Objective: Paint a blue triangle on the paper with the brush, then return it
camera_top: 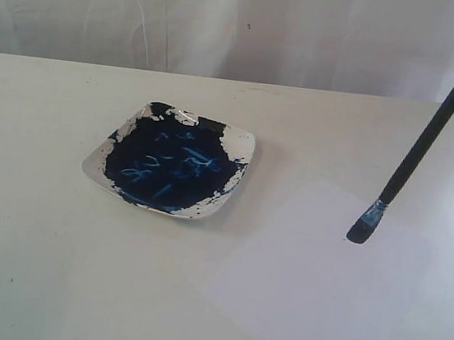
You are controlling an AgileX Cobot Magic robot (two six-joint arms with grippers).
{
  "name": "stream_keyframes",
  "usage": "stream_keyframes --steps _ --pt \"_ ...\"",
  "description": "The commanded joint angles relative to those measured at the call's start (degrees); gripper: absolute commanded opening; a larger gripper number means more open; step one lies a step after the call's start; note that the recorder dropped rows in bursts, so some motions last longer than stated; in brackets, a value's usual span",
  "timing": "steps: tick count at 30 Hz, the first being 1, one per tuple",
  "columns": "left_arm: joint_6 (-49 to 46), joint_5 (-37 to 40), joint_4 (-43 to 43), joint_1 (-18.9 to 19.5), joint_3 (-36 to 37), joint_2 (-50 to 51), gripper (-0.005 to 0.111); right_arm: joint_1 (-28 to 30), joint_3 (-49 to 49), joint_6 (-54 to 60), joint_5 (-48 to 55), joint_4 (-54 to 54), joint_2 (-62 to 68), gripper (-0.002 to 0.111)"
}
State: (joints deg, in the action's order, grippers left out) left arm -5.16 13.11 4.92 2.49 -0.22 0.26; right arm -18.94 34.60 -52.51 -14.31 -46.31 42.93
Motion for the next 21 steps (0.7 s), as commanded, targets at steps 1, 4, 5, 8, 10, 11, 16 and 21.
stream_keyframes --steps 1,4,5,8,10,11,16,21 --pt "-3.88 -2.74 0.33 -0.5 0.22 -0.26 0.0 0.12 -0.4 -0.21 0.04 0.0 -0.43 0.0" --pt "-5.79 -6.98 0.33 -0.5 0.22 -0.26 0.0 0.12 -0.4 -0.21 0.04 0.0 -0.43 0.0" --pt "-5.79 -7.94 0.33 -0.5 0.22 -0.26 0.0 0.12 -0.4 -0.21 0.04 0.0 -0.43 0.0" --pt "-5.79 -10.01 0.33 -0.5 0.22 -0.26 0.0 0.12 -0.4 -0.21 0.04 0.0 -0.43 0.0" --pt "-5.79 -10.74 0.33 -0.5 0.22 -0.26 0.0 0.12 -0.4 -0.21 0.04 0.0 -0.43 0.0" --pt "-5.79 -11.4 0.33 -0.5 0.22 -0.26 0.0 0.12 -0.4 -0.21 0.04 0.0 -0.43 0.0" --pt "-1.64 -17.74 1.3 -0.5 0.22 -0.26 0.0 0.12 -0.4 -0.21 0.04 0.0 -0.43 0.0" --pt "21.64 -22.09 1.46 -0.5 0.22 -0.26 0.0 0.12 -0.4 -0.21 0.04 0.0 -0.43 0.0"
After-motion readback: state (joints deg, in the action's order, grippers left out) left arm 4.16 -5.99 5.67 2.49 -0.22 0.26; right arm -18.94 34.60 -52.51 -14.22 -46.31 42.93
